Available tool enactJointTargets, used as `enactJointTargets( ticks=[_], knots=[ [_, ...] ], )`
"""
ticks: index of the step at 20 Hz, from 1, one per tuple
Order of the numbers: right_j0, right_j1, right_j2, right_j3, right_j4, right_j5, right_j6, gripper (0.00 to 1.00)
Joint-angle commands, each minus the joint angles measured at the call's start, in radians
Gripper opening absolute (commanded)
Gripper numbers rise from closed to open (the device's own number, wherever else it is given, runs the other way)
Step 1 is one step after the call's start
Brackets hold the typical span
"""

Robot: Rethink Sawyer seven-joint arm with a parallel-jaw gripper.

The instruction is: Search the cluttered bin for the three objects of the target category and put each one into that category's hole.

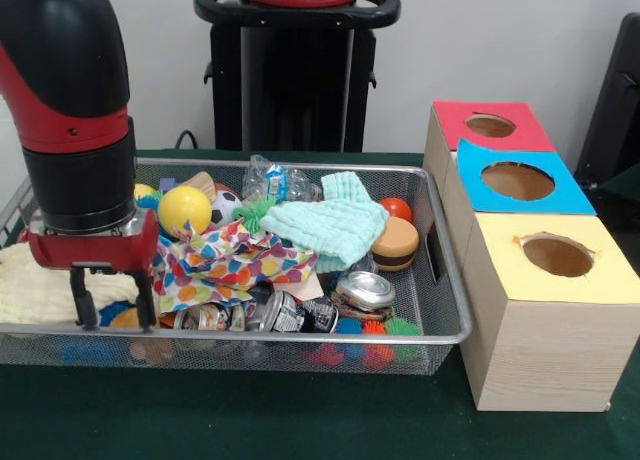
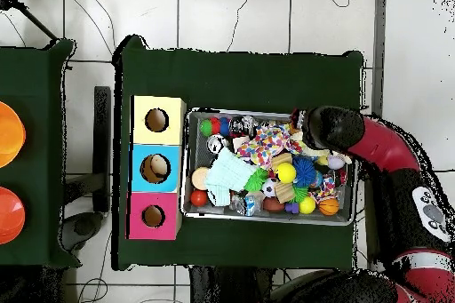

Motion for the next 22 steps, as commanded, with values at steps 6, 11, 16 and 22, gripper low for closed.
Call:
enactJointTargets(
  ticks=[6,11,16,22],
  knots=[
    [-0.033,-0.061,0.068,0.194,-0.046,-0.097,0.029,1.0],
    [-0.039,-0.056,0.07,0.208,-0.046,-0.115,0.031,1.0],
    [-0.042,-0.051,0.072,0.195,-0.04,-0.093,0.016,1.0],
    [-0.052,-0.032,0.079,0.175,-0.041,-0.082,0.0,1.0]
  ],
)
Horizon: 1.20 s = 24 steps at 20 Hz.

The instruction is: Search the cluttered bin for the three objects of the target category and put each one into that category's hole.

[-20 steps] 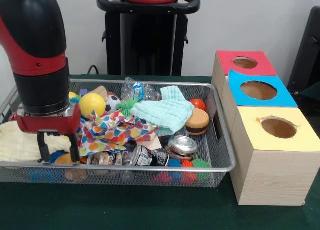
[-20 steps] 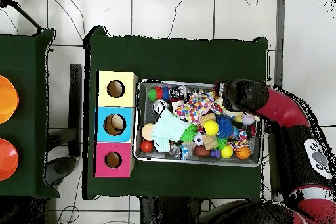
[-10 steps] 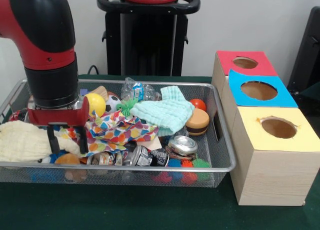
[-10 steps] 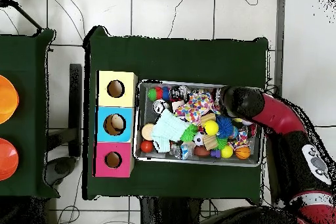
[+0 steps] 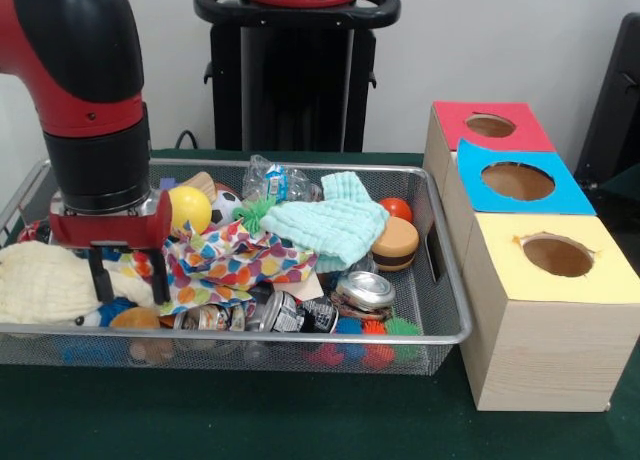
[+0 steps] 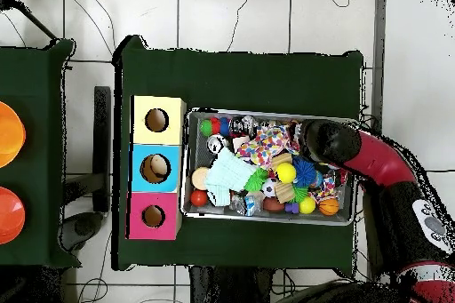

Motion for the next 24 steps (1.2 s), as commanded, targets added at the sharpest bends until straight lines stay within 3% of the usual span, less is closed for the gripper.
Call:
enactJointTargets(
  ticks=[1,24],
  knots=[
    [-0.029,0.01,0.08,0.059,-0.042,-0.033,0.0,1.0],
    [-0.02,0.057,0.074,0.052,-0.061,-0.102,0.018,1.0]
  ],
)
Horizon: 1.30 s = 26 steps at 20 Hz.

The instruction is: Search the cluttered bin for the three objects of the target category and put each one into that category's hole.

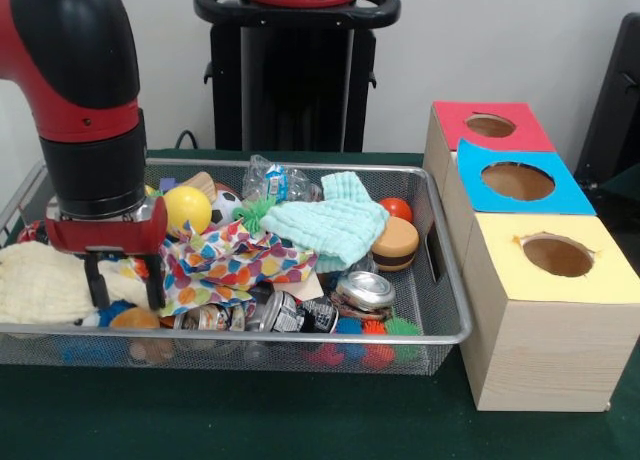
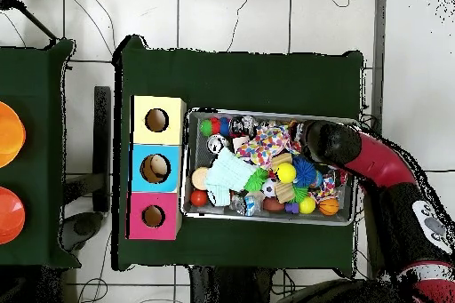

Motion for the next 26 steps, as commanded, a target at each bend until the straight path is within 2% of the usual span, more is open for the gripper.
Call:
enactJointTargets(
  ticks=[1,26],
  knots=[
    [-0.012,0.043,0.073,0.052,-0.061,-0.07,0.017,1.0],
    [-0.008,0.048,0.071,0.039,-0.061,-0.064,0.008,1.0]
  ],
)
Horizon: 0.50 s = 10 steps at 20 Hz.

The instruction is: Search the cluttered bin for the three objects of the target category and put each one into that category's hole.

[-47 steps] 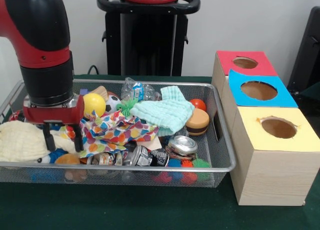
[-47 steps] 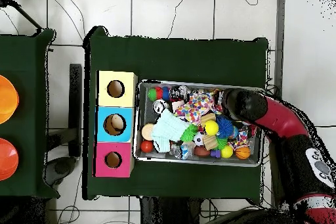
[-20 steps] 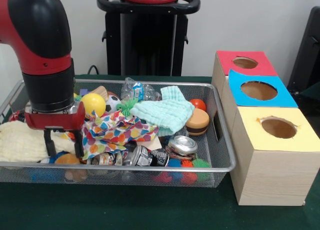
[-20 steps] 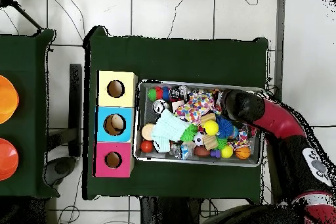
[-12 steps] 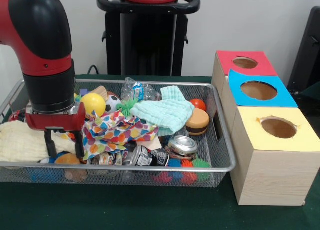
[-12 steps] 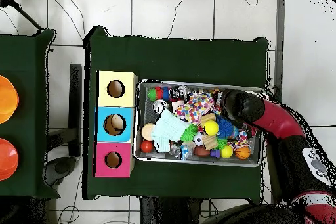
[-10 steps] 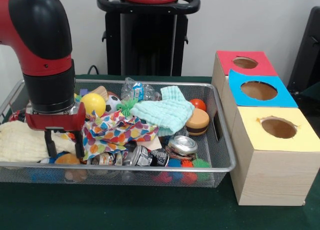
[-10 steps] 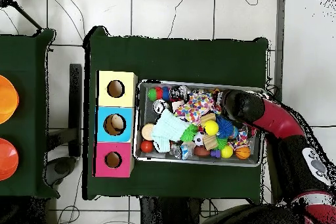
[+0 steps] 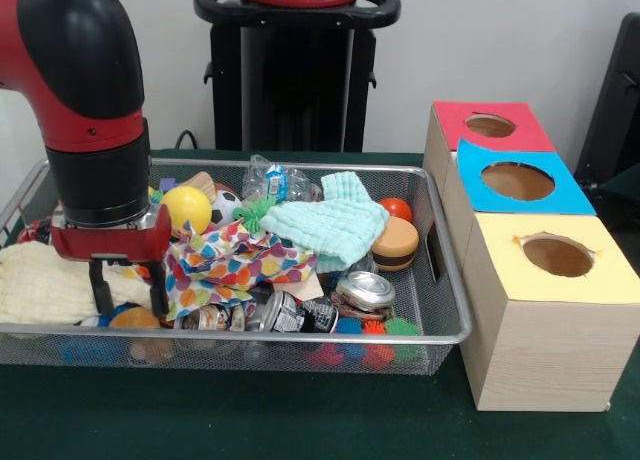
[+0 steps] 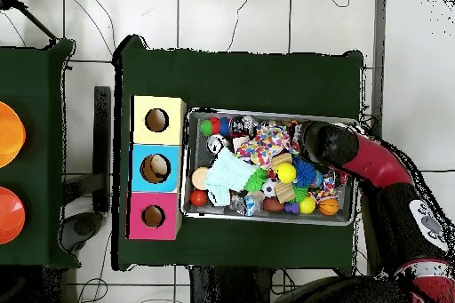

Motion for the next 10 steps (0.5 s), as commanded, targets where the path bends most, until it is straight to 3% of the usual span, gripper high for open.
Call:
enactJointTargets(
  ticks=[1,10],
  knots=[
    [-0.01,0.032,0.072,0.04,-0.063,-0.052,0.007,1.0],
    [-0.003,0.04,0.058,0.019,-0.067,-0.042,0.006,1.0]
  ],
)
